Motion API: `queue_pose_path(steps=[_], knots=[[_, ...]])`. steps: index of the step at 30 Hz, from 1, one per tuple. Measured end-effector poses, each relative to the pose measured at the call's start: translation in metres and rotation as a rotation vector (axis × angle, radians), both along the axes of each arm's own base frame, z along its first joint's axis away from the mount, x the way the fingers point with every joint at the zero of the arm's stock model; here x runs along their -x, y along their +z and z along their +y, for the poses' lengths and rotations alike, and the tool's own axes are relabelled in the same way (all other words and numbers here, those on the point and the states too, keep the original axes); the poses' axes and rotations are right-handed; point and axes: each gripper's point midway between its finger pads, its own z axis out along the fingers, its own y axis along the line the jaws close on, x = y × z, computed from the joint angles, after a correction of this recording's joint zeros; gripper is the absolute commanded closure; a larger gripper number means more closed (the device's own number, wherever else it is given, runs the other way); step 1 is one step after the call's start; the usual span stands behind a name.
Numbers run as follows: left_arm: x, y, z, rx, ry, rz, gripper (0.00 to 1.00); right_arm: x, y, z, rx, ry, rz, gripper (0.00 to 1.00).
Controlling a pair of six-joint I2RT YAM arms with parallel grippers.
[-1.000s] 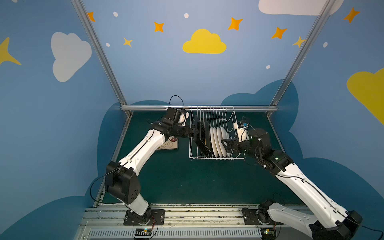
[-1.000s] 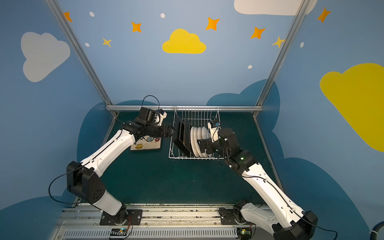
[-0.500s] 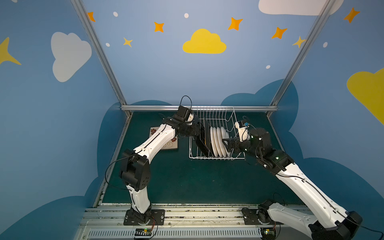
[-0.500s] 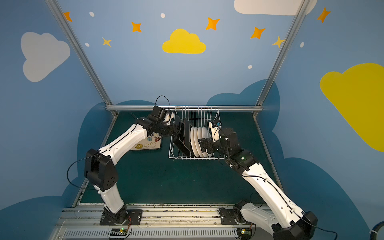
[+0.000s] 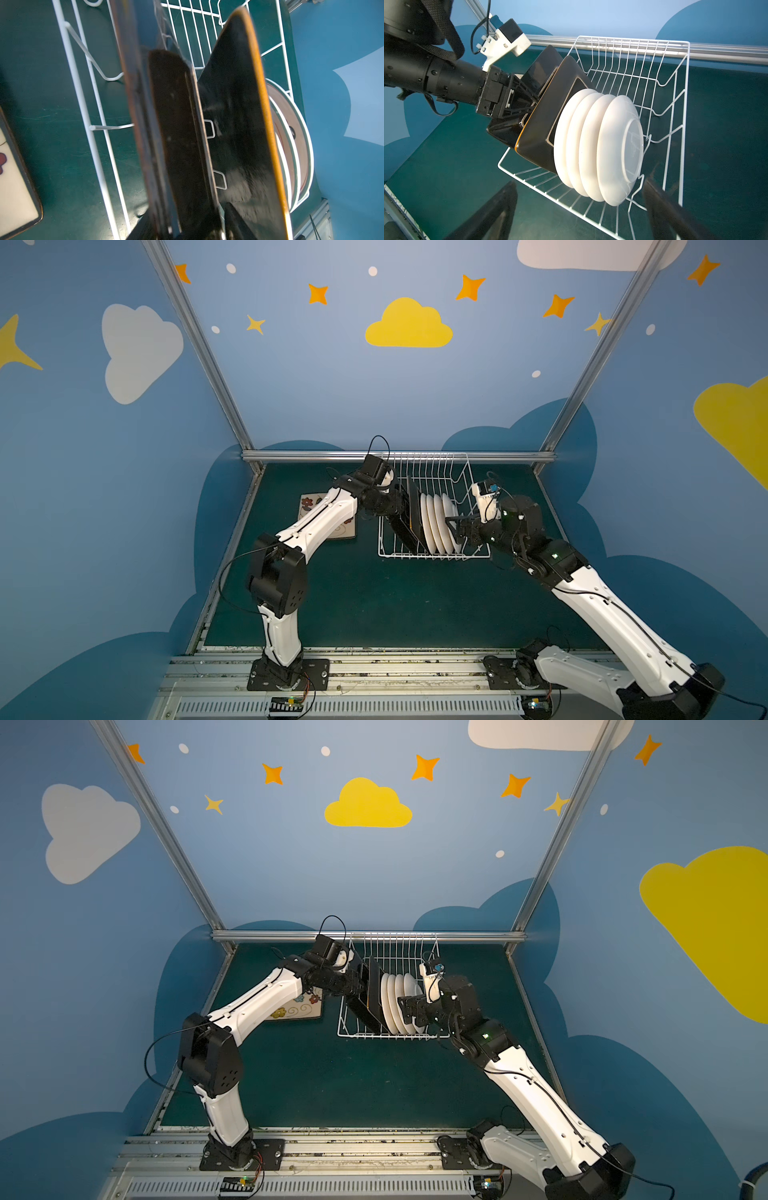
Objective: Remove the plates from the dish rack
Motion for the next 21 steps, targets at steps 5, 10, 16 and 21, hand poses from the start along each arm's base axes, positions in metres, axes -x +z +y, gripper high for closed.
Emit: queue_pose_path(steps=[5,10,16,21], knots=[[0.0004,0.0031,-0.0038,0.004,0.002,-0.005,0.65,-0.0001,0.0006,-0.0016,-0.009,-0.01,0.004,0.06],[-0.0006,0.0047,-0.0066,-0.007,0.006,-0.008,0.69,0.0007,0.0028,-0.0026,-0.015,-0.012,0.0,0.06],[-0.001,0.0051,-0.0079,0.028,0.072,0.034,0.76,0.0009,0.0031,-0.0025,-0.016,-0.012,0.0,0.06],[-0.0001,0.0055,-0.0094,0.055,0.108,0.064,0.78,0.0012,0.0039,-0.0029,-0.02,-0.013,-0.001,0.06]])
